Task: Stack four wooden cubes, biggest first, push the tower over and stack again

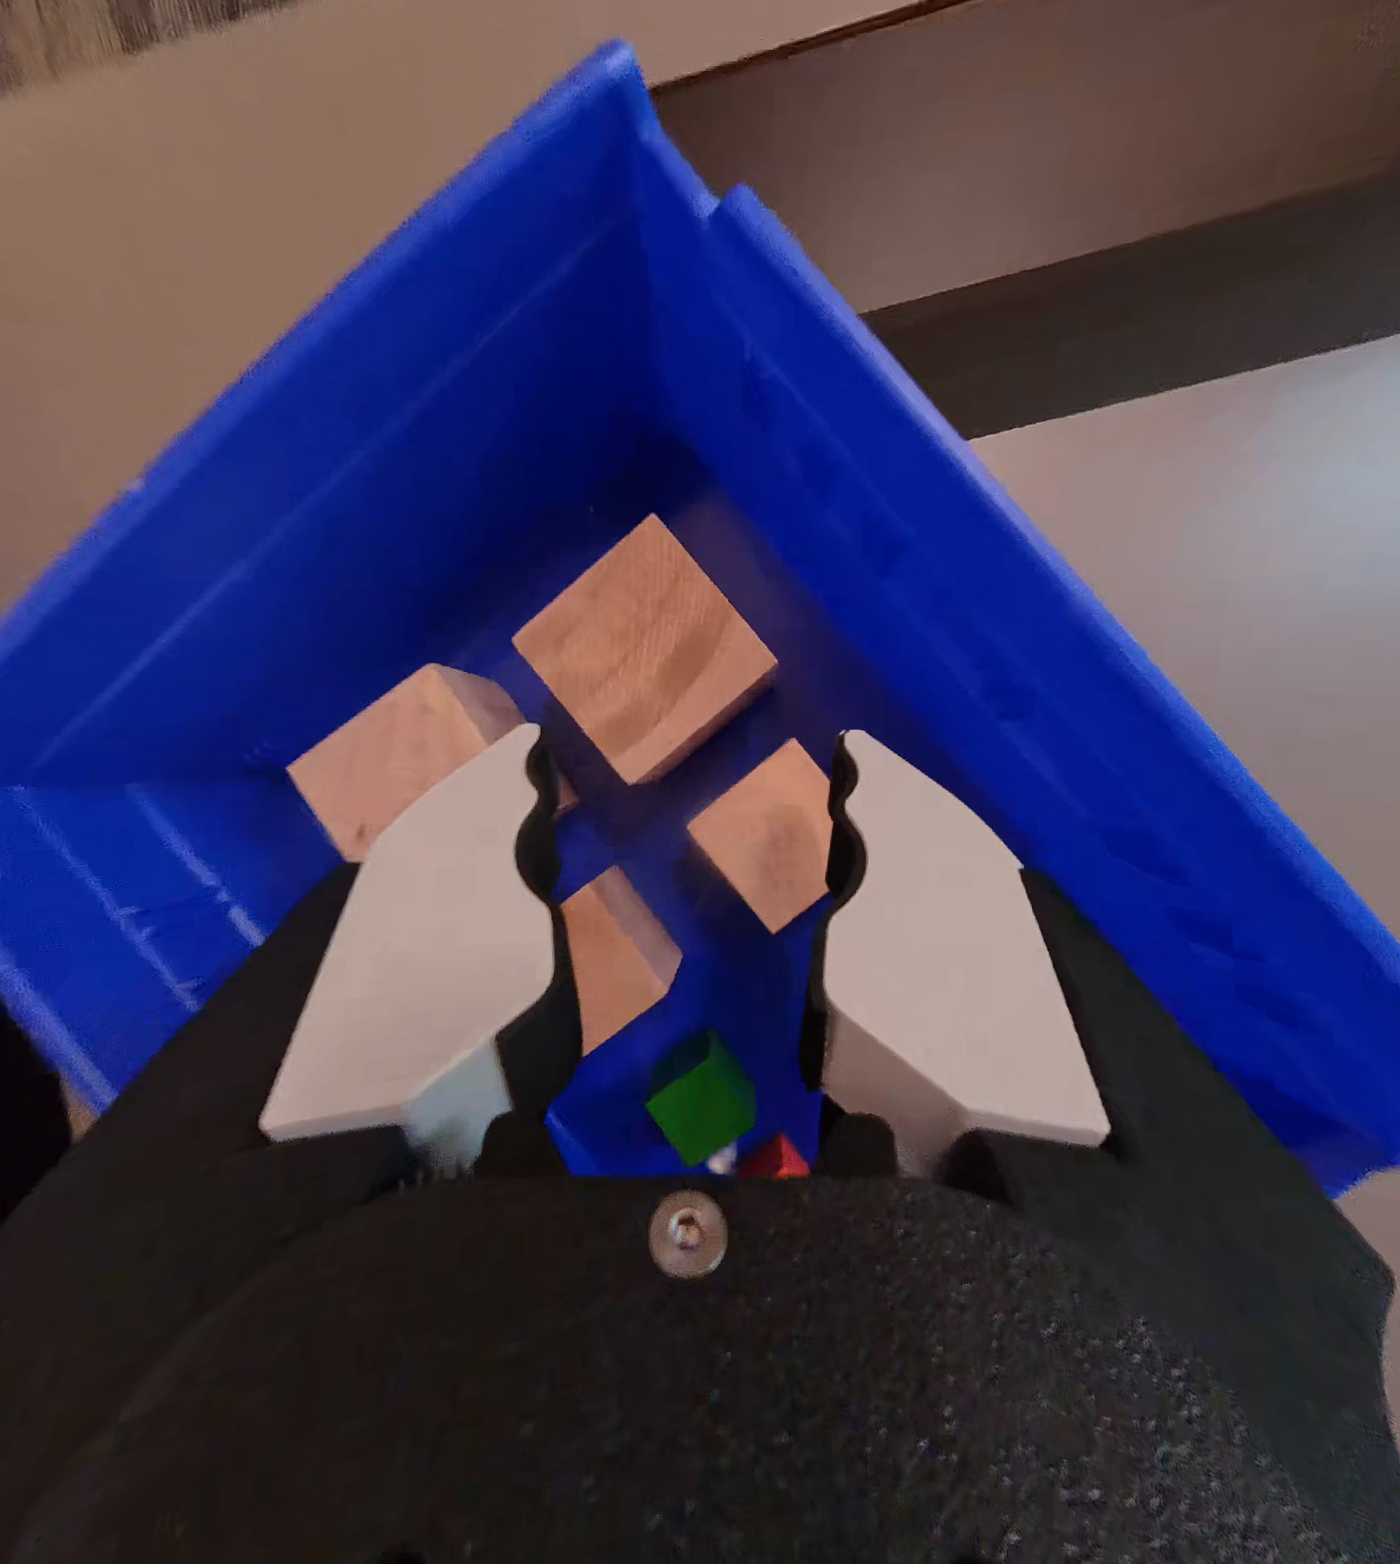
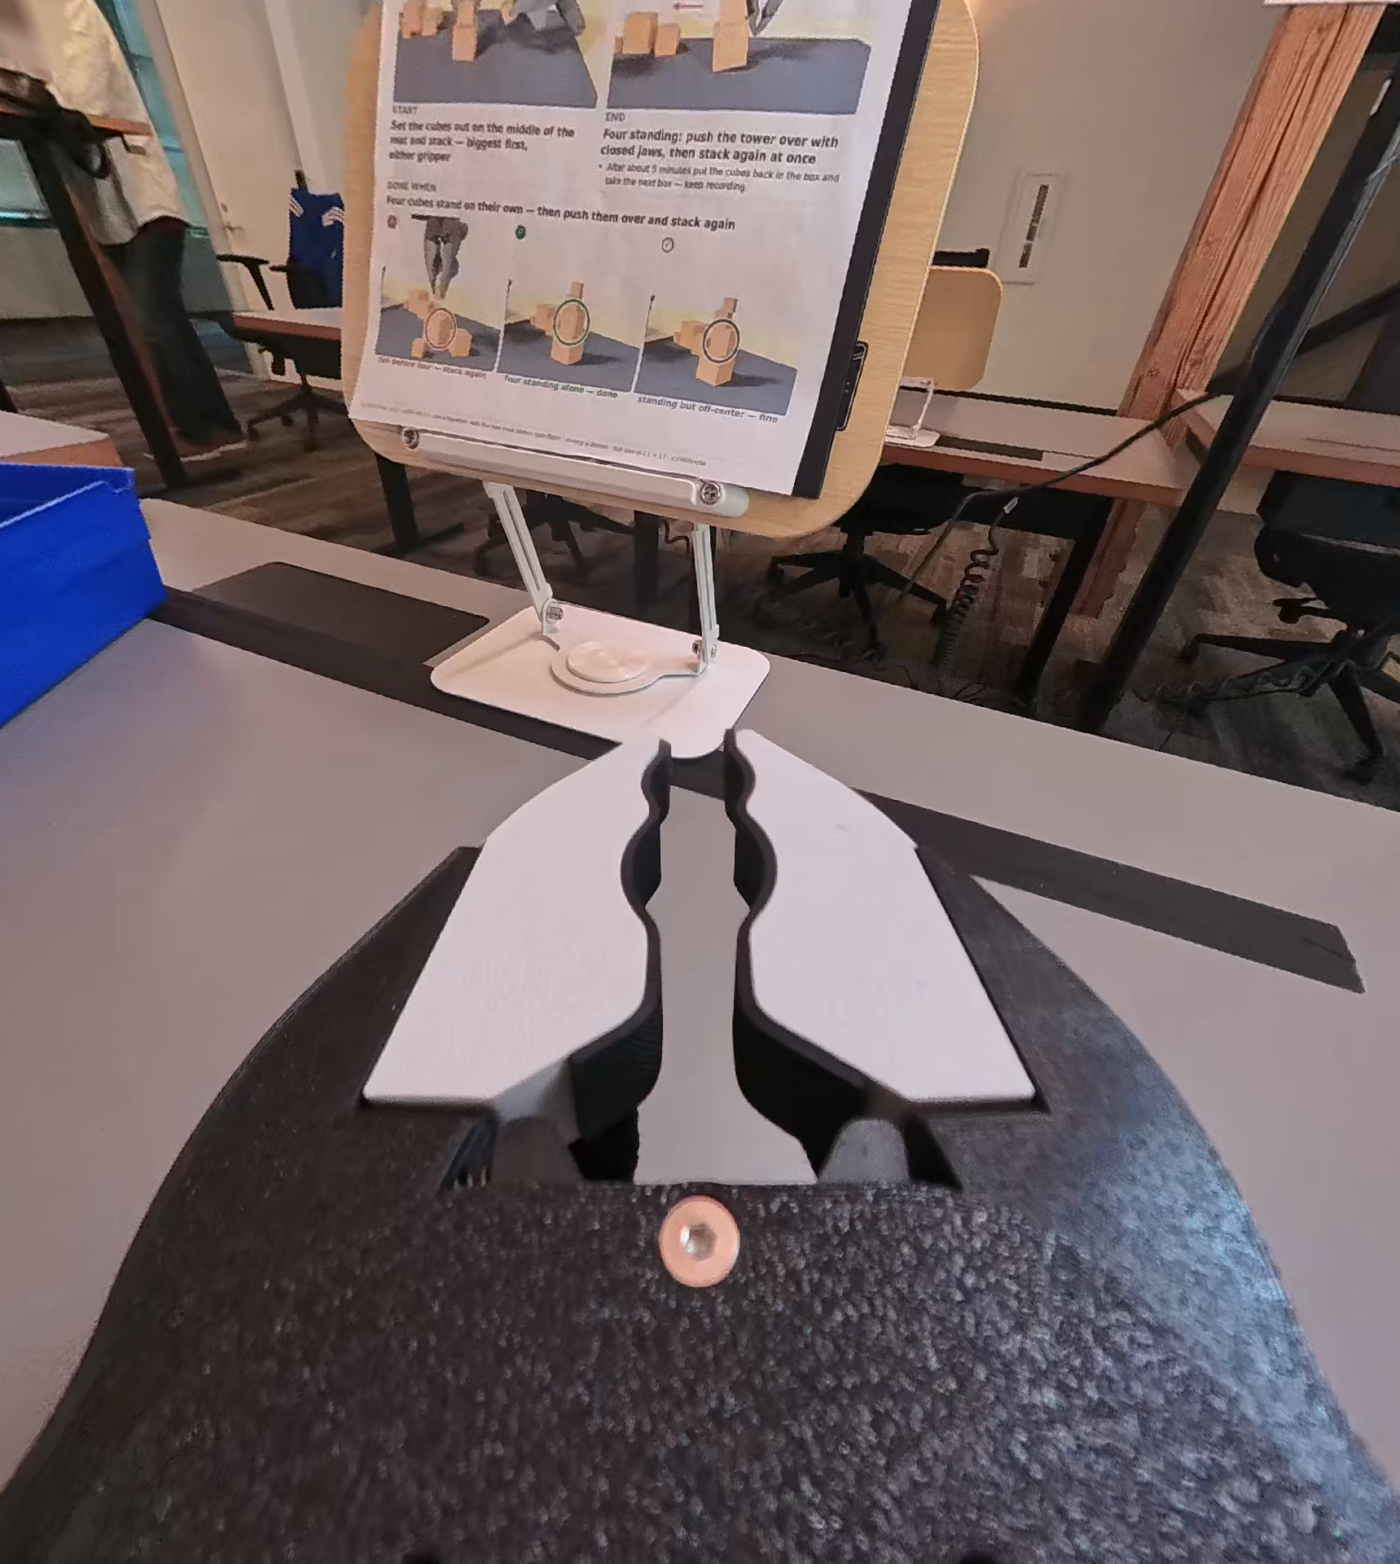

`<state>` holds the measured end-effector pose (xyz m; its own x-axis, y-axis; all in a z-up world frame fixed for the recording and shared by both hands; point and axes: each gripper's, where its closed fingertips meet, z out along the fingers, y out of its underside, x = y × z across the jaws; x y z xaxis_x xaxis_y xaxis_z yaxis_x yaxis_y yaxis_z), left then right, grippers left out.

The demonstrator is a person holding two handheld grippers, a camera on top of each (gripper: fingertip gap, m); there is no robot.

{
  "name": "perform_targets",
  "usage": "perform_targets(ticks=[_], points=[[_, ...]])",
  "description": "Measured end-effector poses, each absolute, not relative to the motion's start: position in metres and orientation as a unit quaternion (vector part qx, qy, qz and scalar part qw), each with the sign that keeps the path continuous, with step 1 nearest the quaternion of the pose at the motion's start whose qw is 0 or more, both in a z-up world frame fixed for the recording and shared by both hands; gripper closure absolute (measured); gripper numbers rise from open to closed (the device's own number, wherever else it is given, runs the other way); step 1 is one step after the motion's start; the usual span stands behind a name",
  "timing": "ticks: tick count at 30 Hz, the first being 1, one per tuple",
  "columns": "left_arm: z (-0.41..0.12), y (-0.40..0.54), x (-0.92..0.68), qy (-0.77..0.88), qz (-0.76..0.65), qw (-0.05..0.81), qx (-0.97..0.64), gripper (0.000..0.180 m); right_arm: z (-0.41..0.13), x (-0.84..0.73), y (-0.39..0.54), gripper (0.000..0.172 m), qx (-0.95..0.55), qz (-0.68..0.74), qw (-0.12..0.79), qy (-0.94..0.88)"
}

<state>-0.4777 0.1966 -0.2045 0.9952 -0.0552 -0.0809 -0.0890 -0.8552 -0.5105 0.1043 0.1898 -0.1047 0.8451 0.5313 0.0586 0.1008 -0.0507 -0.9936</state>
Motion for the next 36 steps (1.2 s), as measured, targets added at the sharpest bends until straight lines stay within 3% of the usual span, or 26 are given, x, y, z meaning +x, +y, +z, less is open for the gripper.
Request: perform_targets(ticks=[7,14,17,21,23,29,32,36], points=[[-0.238,0.216,-0.485,-0.058,0.053,0.263,-0.962,0.111,-0.114,0.12,0.181,0.159,-0.717,0.172,0.645,-0.202],[-0.239,0.219,-0.491,-0.044,0.105,0.269,-0.956,0.119,-0.116,0.124,0.175,0.16,-0.718,0.173,0.644,-0.201],[-0.203,0.216,-0.485,-0.032,0.113,0.328,-0.937,0.121,-0.111,0.129,0.168,0.16,-0.712,0.168,0.651,-0.201],[-0.105,0.192,-0.418,0.056,0.15,0.427,-0.89,0.12,-0.11,0.137,0.166,0.16,-0.71,0.17,0.657,-0.187],[-0.087,0.175,-0.335,0.127,0.079,0.443,-0.884,0.12,-0.109,0.137,0.168,0.161,-0.71,0.173,0.658,-0.181],[-0.172,0.135,-0.099,0.302,-0.105,0.369,-0.873,0.121,-0.116,0.145,0.171,0.162,-0.726,0.142,0.652,-0.164],[-0.212,0.135,-0.04,0.325,-0.108,0.334,-0.878,0.121,-0.117,0.153,0.173,0.163,-0.729,0.135,0.653,-0.154],[-0.226,0.141,0.003,0.324,-0.092,0.326,-0.883,0.121,-0.123,0.157,0.175,0.164,-0.733,0.139,0.65,-0.148]])
